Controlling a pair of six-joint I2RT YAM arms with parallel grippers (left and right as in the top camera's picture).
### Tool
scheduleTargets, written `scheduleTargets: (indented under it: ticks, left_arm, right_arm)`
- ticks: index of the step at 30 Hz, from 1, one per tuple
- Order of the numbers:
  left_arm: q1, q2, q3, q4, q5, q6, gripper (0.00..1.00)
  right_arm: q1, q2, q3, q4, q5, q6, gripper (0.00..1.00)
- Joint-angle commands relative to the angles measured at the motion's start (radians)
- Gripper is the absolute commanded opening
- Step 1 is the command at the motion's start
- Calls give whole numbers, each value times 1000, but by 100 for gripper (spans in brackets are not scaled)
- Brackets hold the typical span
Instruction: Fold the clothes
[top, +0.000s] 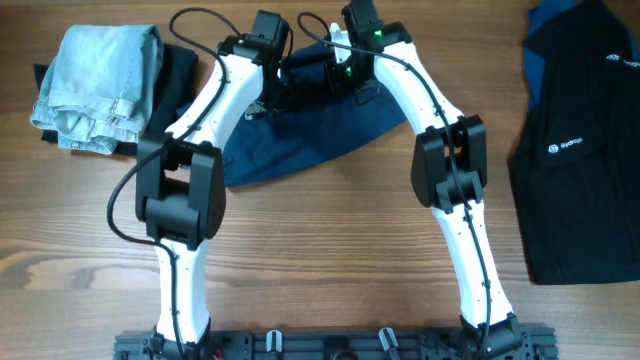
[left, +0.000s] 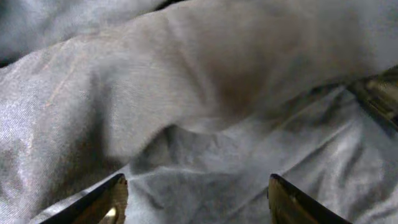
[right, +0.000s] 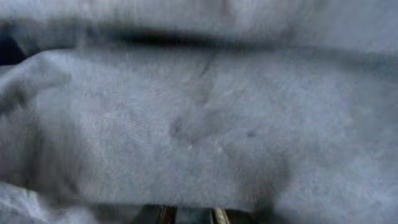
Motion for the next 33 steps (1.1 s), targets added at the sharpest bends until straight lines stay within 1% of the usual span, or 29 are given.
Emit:
scheduleTargets:
  ticks: [1, 6, 9, 11, 14, 15, 18, 20, 21, 23, 24, 25, 26, 27, 28, 30, 33]
  left_arm:
    - [16, 11, 12, 6, -29, -55, 69]
    - [16, 11, 12, 5, -33, -55, 68]
    - [14, 11, 12, 1, -33, -54, 68]
    - [15, 11, 12, 1, -33, -54, 68]
    - [14, 11, 12, 1, -33, -54, 69]
    - [14, 11, 12, 1, -33, -53, 69]
    - [15, 11, 12, 2, -33, -53, 70]
    - [15, 11, 12, 2, -33, -53, 70]
    - [15, 11, 12, 2, -33, -53, 70]
    - [15, 11, 12, 2, -34, -53, 71]
    - [15, 11, 12, 2, -34, -50, 71]
    - [15, 11, 12, 3, -41, -50, 71]
    - [16, 11, 12, 6, -41, -50, 71]
    - [16, 11, 12, 9, -41, -50, 71]
    - [16, 11, 12, 13, -41, -50, 71]
    - [16, 11, 12, 21, -41, -50, 71]
    - [16, 11, 12, 32, -41, -48, 71]
  right_arm:
    - [-5, 30, 4, 108, -5, 72, 19]
    - [-21, 31, 4, 302, 14, 146, 21]
    - [-22, 31, 4, 418, 14, 156, 22]
    - [-22, 31, 4, 481, 27, 156, 27]
    - [-22, 41, 3, 541, 108, 152, 29]
    - [-22, 51, 3, 561, 125, 153, 32]
    - [-24, 85, 3, 605, 132, 126, 37]
    - [-32, 85, 3, 598, 138, 105, 40]
    - [-38, 80, 5, 591, 136, 103, 44]
    - [-55, 47, 10, 557, 119, 101, 55]
    - [-66, 22, 10, 532, 105, 101, 65]
    - [-91, -39, 10, 476, 83, 102, 82]
    - [-105, -75, 10, 435, 79, 104, 93]
    - [-130, -132, 10, 371, 70, 103, 100]
    - [-158, -185, 10, 298, 70, 100, 100]
    - [-195, -228, 10, 208, 70, 98, 99]
    - [-238, -216, 3, 38, 54, 32, 99]
